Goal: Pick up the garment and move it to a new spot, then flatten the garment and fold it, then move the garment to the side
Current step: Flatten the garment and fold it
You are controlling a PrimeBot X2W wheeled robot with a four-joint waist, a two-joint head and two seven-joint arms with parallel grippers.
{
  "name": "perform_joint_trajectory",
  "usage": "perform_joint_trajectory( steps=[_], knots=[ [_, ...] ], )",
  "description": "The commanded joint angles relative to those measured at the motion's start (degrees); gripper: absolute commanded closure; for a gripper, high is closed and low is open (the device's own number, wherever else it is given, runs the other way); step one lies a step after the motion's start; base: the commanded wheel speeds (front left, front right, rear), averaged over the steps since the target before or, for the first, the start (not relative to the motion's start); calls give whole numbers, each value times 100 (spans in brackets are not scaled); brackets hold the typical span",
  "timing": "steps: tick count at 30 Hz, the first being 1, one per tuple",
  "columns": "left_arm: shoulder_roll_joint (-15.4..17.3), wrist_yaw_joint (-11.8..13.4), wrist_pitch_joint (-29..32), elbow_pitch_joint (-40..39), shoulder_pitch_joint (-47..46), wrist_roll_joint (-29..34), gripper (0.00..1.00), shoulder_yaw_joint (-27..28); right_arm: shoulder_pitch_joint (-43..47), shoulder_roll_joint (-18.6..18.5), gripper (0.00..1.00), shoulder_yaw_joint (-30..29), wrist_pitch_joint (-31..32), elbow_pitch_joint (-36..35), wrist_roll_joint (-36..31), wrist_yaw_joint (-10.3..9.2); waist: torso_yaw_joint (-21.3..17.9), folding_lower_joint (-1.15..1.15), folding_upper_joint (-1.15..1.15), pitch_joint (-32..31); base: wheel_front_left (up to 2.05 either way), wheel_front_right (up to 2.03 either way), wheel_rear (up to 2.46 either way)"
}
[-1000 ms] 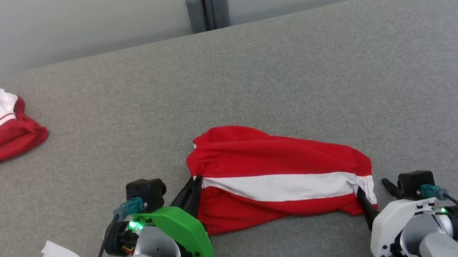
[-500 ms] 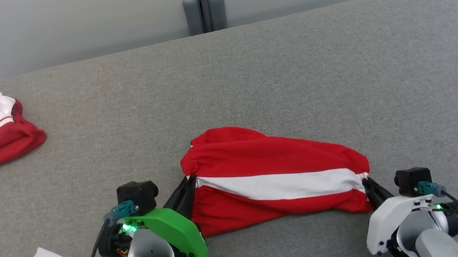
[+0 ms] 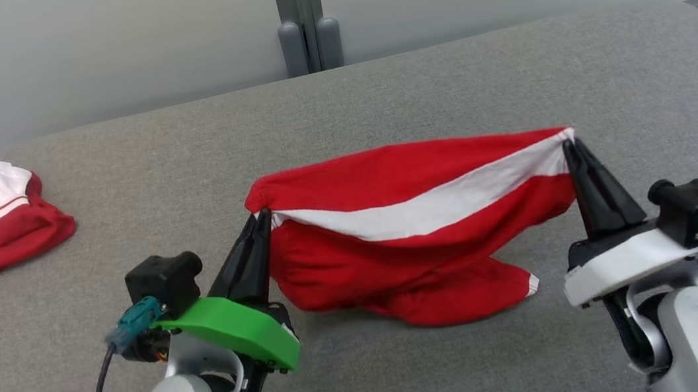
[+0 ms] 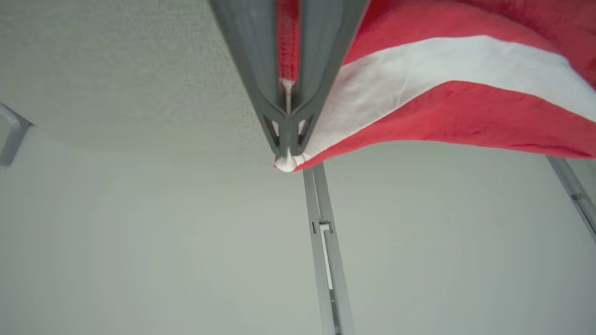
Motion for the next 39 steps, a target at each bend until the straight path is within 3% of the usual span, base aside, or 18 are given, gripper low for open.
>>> perform_joint_trajectory(
  steps=[1, 14, 18, 22, 25, 29, 32, 39],
  knots=[
    [57, 27, -60, -214, 2, 28, 100, 41, 121, -69, 100, -47, -74, -363, -75, -1, -18, 0, 0, -97, 0, 0, 0],
    [510, 421, 275, -2898, 112, 190, 100, 440, 676, -119, 100, -642, 227, -3577, -338, -1, -92, 0, 0, -421, 0, 0, 0],
    [690, 546, 589, -3510, 51, 273, 100, 513, 785, -164, 100, -821, 437, -4130, -398, -1, -114, 0, 0, -392, 0, 0, 0],
    [780, 560, 916, -3620, -132, 263, 100, 442, 801, -138, 100, -890, 701, -4337, -308, -1, -103, 0, 0, -196, 0, 0, 0],
    [753, 439, 1057, -3350, -447, 154, 100, 389, 550, -118, 100, -673, 834, -4069, -66, -1, -103, 0, 0, 63, 0, 0, 0],
    [705, 188, 1182, -2453, -1247, 69, 100, 343, -239, -351, 100, -249, 992, -3028, 93, -1, -132, 0, 0, 513, 0, 0, 0],
    [572, -65, 1074, -1163, -2480, 50, 100, 427, -1765, -516, 100, 164, 893, -1688, 221, -3, -232, 0, 0, 924, 0, 0, 0],
    [243, -114, 121, 1149, -4666, 420, 100, 679, -4390, -296, 100, 496, 189, 710, -87, -1, -392, 0, 0, 1340, 0, 0, 0]
  ],
)
